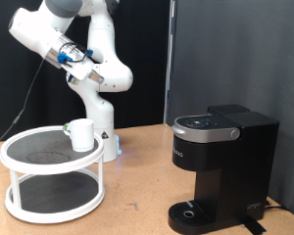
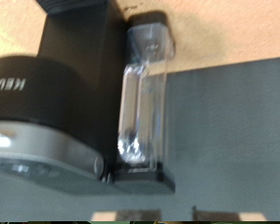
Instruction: Make a cup of coffee with the keurig machine
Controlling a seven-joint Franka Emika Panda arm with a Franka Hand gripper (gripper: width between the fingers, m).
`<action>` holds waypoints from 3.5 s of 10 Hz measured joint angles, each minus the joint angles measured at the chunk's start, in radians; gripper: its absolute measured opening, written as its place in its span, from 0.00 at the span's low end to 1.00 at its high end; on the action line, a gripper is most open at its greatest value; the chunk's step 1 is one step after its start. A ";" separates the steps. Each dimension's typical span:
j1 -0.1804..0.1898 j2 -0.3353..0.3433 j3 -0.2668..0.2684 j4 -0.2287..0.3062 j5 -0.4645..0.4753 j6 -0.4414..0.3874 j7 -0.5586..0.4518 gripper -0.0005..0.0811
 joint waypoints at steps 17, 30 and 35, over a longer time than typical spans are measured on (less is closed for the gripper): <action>-0.200 -0.042 -0.061 -0.034 -0.003 0.112 0.204 0.01; -0.224 -0.040 -0.099 -0.174 -0.028 0.341 0.044 0.27; -0.224 0.033 -0.123 -0.201 -0.026 0.429 -0.048 0.84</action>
